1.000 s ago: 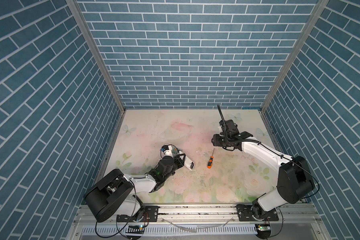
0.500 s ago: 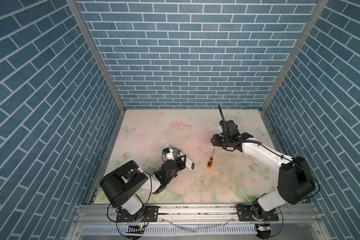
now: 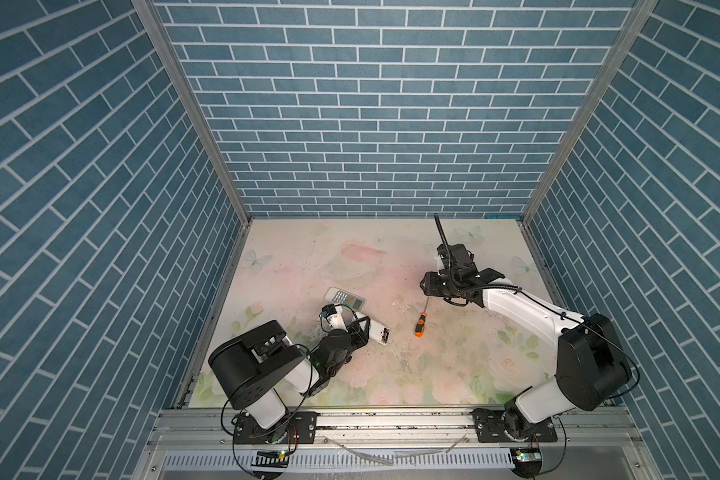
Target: Unload the batteries from the remote control
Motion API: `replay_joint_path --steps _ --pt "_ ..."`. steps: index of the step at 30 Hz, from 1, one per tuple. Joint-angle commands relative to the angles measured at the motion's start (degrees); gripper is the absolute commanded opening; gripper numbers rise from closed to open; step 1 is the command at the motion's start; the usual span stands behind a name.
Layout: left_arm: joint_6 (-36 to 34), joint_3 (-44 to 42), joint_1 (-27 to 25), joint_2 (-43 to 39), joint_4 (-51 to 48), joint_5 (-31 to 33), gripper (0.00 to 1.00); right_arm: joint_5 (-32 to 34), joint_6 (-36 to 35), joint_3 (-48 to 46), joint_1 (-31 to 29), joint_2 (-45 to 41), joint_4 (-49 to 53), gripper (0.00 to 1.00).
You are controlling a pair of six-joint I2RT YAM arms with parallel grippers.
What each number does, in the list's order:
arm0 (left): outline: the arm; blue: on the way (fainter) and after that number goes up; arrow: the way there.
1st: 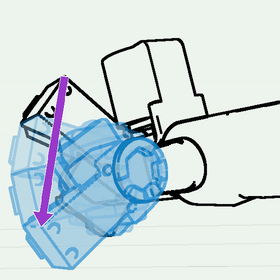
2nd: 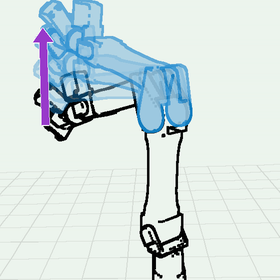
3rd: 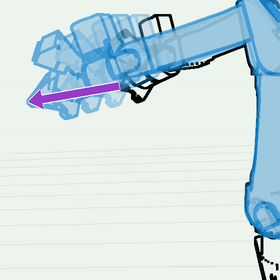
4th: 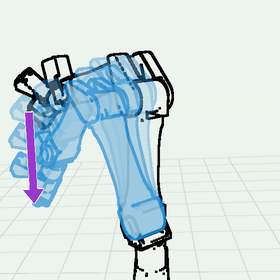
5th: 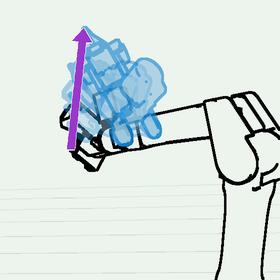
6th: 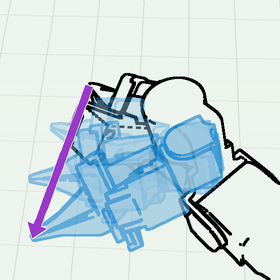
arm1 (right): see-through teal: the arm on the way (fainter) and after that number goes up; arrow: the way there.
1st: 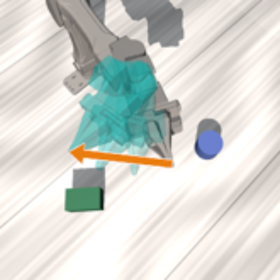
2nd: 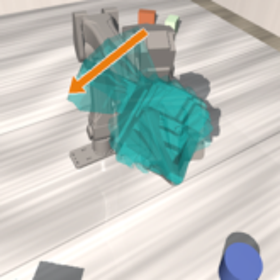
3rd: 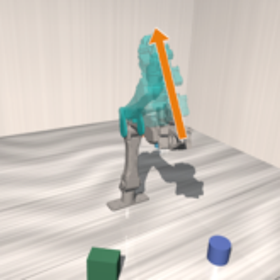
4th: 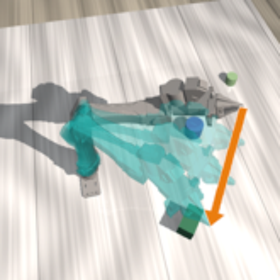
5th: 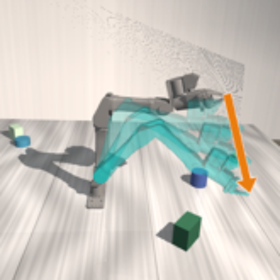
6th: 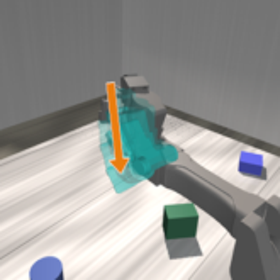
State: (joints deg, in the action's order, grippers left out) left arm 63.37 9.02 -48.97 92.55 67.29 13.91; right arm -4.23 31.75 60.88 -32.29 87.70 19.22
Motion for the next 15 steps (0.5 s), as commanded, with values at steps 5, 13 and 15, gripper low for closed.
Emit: replay_joint_path --steps 5,13,15 --pt "-1.40 -1.23 -0.78 -6.26 -9.25 2.57 0.44 1.30 2.44 -1.46 -1.45 -1.58 -0.82 0.49" --pt "-3.41 -0.69 -1.65 -16.94 -27.29 4.45 0.46 2.10 3.07 -1.35 -2.86 -1.05 -1.38 0.49" --pt "-3.78 -0.15 -1.91 -19.52 -32.19 4.99 0.47 2.27 3.23 -1.21 -3.12 -0.87 -1.56 0.49"
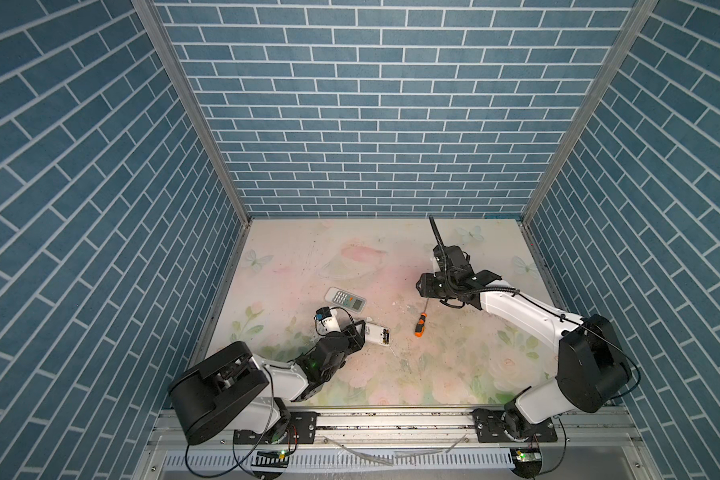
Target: Unload the batteries from the remote control
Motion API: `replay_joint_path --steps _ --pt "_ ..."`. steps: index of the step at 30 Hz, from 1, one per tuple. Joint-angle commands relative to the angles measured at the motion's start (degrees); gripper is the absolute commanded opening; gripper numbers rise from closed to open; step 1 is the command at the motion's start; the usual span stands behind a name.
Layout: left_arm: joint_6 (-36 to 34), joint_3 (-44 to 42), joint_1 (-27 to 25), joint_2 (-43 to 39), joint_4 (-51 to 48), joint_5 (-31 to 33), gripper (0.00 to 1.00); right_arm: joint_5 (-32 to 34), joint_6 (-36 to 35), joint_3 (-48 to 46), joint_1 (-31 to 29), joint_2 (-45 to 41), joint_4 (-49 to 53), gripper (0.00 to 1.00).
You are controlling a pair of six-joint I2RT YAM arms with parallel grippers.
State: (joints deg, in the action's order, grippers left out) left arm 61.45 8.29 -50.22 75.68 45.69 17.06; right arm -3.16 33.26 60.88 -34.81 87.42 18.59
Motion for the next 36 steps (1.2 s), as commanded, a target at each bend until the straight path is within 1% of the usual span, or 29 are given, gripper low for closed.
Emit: replay_joint_path --steps 1,6,12,18,21,22,25,27,28,30,32,33,34,36 --pt "-2.04 0.62 -0.74 -3.78 -12.34 2.03 0.48 1.27 1.73 -1.21 -0.78 -0.41 -1.08 0.49" --pt "-1.81 0.18 -1.10 -6.15 -15.78 1.02 0.48 1.59 1.95 -0.99 -1.38 0.07 -1.52 0.49" --pt "-0.55 -0.21 -2.28 -4.68 -15.00 -0.07 0.48 2.47 2.33 -1.59 -2.15 -0.30 -1.78 0.49" --pt "1.38 0.17 -4.24 -4.37 -16.48 -0.05 0.48 3.20 2.85 -2.92 -2.64 -1.74 -1.69 0.49" --pt "1.39 0.92 -5.41 -5.80 -19.96 -0.40 0.48 3.65 3.20 -3.65 -2.96 -2.79 -1.50 0.49" --pt "2.74 1.26 -5.62 -6.82 -21.96 -0.61 0.48 3.75 3.30 -3.84 -3.14 -3.19 -1.21 0.49" --pt "2.69 3.00 -5.68 -12.36 -30.86 -0.26 0.49 4.95 3.31 -3.92 -4.30 -4.54 1.34 0.47" --pt "0.41 5.97 -5.65 -16.80 -39.71 0.74 0.50 6.53 3.35 -3.78 -5.94 -5.63 3.99 0.43" --pt "-1.43 7.97 -5.45 -18.68 -44.07 1.14 0.51 7.51 3.46 -3.62 -6.87 -6.21 5.81 0.39" --pt "-4.90 11.56 -4.17 -20.89 -50.20 -0.06 0.53 9.29 4.12 -3.36 -9.10 -7.03 9.39 0.25" --pt "-8.53 14.87 -1.56 -21.15 -53.99 -3.60 0.52 10.96 5.24 -3.38 -12.14 -7.75 12.17 0.11" --pt "-10.10 16.39 -0.25 -20.92 -54.86 -5.58 0.52 11.47 6.06 -3.63 -13.64 -8.00 12.89 0.06" --pt "-11.85 17.73 1.09 -20.33 -55.56 -7.63 0.52 12.04 7.15 -3.95 -15.31 -8.18 13.58 0.02" --pt "-14.95 20.01 3.31 -18.57 -56.04 -11.17 0.53 13.35 9.81 -4.43 -18.59 -8.10 14.73 0.00"
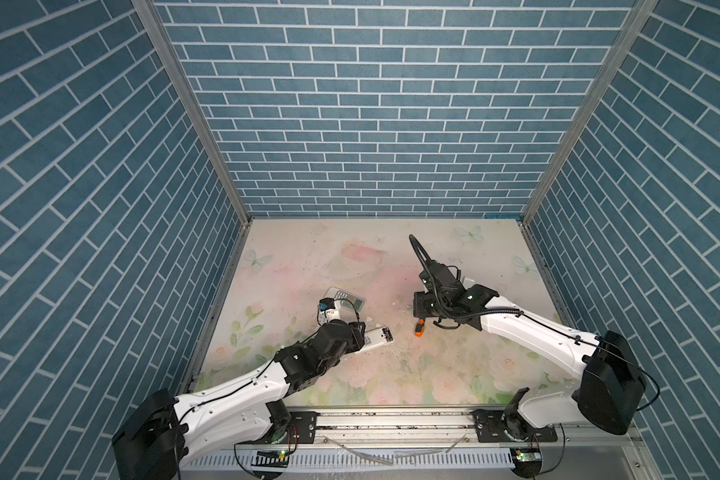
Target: Unload the batteries from the remote control
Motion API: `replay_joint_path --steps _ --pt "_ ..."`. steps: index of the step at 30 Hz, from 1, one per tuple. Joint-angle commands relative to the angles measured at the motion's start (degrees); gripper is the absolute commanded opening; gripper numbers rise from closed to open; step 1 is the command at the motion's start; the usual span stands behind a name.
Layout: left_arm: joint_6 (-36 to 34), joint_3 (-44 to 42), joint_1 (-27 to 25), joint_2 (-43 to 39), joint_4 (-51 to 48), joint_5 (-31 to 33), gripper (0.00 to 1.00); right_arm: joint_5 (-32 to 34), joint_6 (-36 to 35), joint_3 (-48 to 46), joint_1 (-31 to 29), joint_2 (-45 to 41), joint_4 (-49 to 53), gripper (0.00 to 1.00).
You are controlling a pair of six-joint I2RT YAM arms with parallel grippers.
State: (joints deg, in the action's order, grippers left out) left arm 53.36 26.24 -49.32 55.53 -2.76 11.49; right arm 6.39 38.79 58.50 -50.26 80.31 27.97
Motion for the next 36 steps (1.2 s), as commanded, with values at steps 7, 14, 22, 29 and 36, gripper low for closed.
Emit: replay_joint_path --steps 7,14,22,29,36 --pt "-13.51 5.53 7.30 7.74 -6.56 -11.89 0.52 6.79 13.06 -1.60 -14.43 3.31 5.60 0.00" --pt "-15.58 6.18 10.99 12.67 -3.12 -16.53 0.52 3.67 17.16 -3.81 -17.74 8.68 -1.12 0.00" --pt "-15.24 5.53 11.98 14.38 -1.06 -17.07 0.52 1.97 17.54 -4.37 -17.66 13.17 -5.37 0.00" --pt "-14.43 3.32 14.57 12.02 -1.42 -18.15 0.52 0.31 18.43 -3.76 -16.23 17.15 -9.37 0.00" --pt "-14.76 3.07 16.68 9.37 -4.15 -18.25 0.53 -1.44 18.51 -4.17 -14.41 19.96 -11.60 0.00"
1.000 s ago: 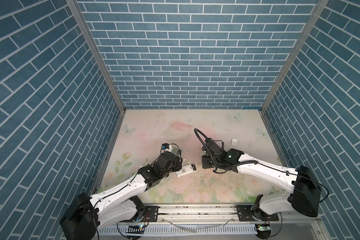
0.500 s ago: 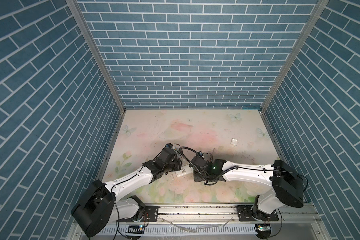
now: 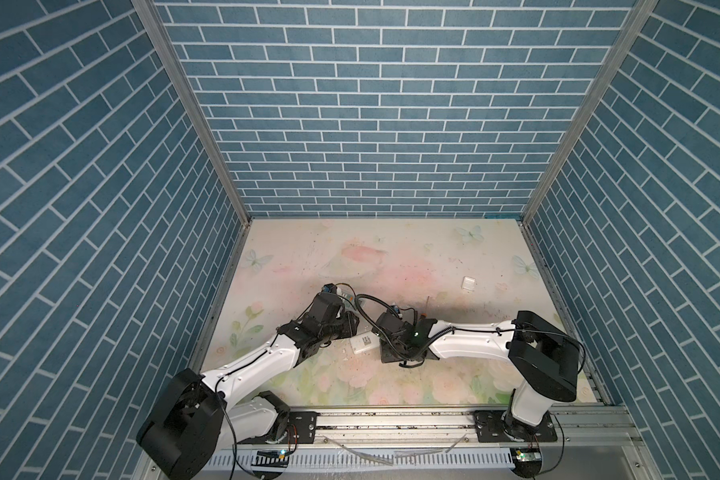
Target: Unload the batteries from the remote control
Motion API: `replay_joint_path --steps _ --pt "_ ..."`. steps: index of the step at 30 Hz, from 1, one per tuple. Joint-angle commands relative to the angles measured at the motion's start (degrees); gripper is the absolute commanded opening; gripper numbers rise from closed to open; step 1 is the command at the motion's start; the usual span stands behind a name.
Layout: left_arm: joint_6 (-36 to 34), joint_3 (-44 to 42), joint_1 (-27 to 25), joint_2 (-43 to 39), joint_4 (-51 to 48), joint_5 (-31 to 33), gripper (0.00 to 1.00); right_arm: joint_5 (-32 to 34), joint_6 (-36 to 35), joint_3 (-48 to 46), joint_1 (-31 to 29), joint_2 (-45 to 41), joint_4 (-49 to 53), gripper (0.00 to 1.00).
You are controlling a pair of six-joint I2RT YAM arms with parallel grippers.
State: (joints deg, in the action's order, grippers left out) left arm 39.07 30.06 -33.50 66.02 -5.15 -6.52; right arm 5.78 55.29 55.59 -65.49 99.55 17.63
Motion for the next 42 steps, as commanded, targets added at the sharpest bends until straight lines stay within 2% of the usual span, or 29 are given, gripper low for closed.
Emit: replay_joint_path --steps 1,8,15,24,30,38,42 --pt "-0.44 -0.63 1.09 -1.44 -2.04 -0.24 0.53 -1.19 1.73 -1.43 1.21 0.97 -1.78 0.00" --pt "-0.35 -0.67 1.94 -2.62 -3.11 -0.36 0.53 -3.22 -1.25 -1.15 4.68 2.30 -4.00 0.00" --pt "0.17 -2.01 2.21 -3.03 -2.91 -0.72 0.54 -4.41 -4.05 1.24 5.65 3.90 -4.24 0.00" --pt "0.24 -2.62 2.29 -5.36 -3.93 -0.84 0.57 -1.74 -5.46 2.57 6.60 -2.61 3.42 0.01" --pt "-1.76 -1.17 2.29 -7.05 -6.19 -2.23 0.60 1.37 -6.95 4.87 7.88 -8.33 12.88 0.20" --pt "-8.94 1.94 2.20 -3.34 -10.73 -7.23 0.67 1.84 -7.37 4.27 11.44 -13.25 17.19 0.43" --pt "-8.72 1.93 2.21 -4.81 -11.37 -6.65 0.67 1.54 -7.04 3.85 13.14 -11.97 17.59 0.48"
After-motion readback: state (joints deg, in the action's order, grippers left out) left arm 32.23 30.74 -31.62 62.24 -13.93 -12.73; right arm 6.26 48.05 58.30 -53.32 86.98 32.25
